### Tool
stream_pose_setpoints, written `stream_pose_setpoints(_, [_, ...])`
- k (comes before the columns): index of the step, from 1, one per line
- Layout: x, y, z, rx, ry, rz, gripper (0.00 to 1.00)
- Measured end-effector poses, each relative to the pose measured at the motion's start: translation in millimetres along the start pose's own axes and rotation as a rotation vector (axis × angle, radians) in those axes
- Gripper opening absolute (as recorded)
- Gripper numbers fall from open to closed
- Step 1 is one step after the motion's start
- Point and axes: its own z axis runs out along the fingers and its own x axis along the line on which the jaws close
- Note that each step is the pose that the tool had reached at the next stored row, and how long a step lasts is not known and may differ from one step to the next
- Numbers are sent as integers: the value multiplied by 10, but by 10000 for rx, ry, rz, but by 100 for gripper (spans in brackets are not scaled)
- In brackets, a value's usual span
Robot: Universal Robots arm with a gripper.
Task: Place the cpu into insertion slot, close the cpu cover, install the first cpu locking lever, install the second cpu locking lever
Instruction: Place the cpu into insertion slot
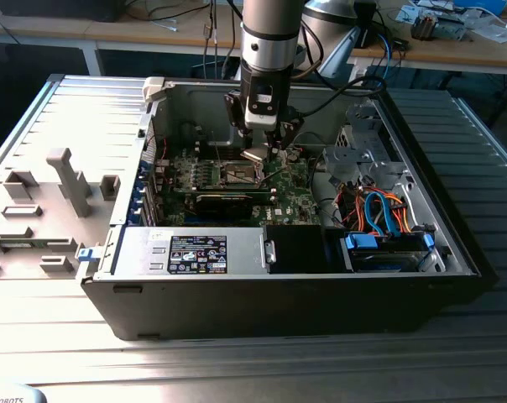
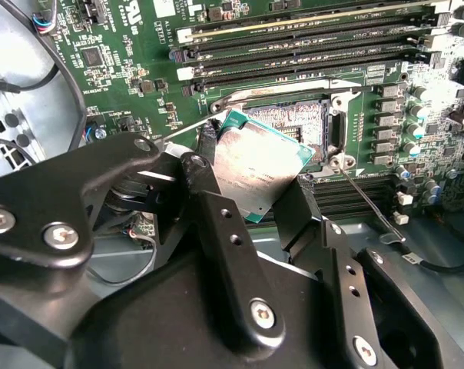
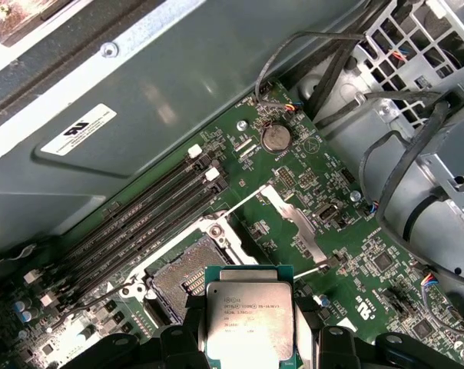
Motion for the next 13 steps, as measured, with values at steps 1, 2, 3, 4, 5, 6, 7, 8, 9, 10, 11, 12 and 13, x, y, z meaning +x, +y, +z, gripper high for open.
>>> stream_pose_setpoints(1, [0, 0, 0, 1, -1, 8, 54])
stream_pose_setpoints(2, [0, 0, 0, 1, -1, 16, 54])
stream_pose_setpoints(3, [0, 0, 0, 1, -2, 21, 54])
stream_pose_setpoints(4, [0, 0, 0, 2, -2, 31, 54])
stream_pose_setpoints(5, [0, 0, 0, 2, -3, 39, 54])
stream_pose_setpoints(6, [0, 0, 0, 3, -3, 46, 54])
stream_pose_setpoints(7, [0, 0, 0, 3, -4, 57, 54])
stream_pose_setpoints(8, [0, 0, 0, 4, -4, 64, 54])
stream_pose_setpoints(9, [0, 0, 0, 4, -5, 71, 54])
stream_pose_setpoints(10, [0, 0, 0, 4, -6, 81, 54])
stream_pose_setpoints(11, [0, 0, 0, 5, -6, 88, 54])
stream_pose_setpoints(12, [0, 0, 0, 5, -7, 95, 54])
stream_pose_setpoints(13, [0, 0, 0, 6, -8, 101, 54])
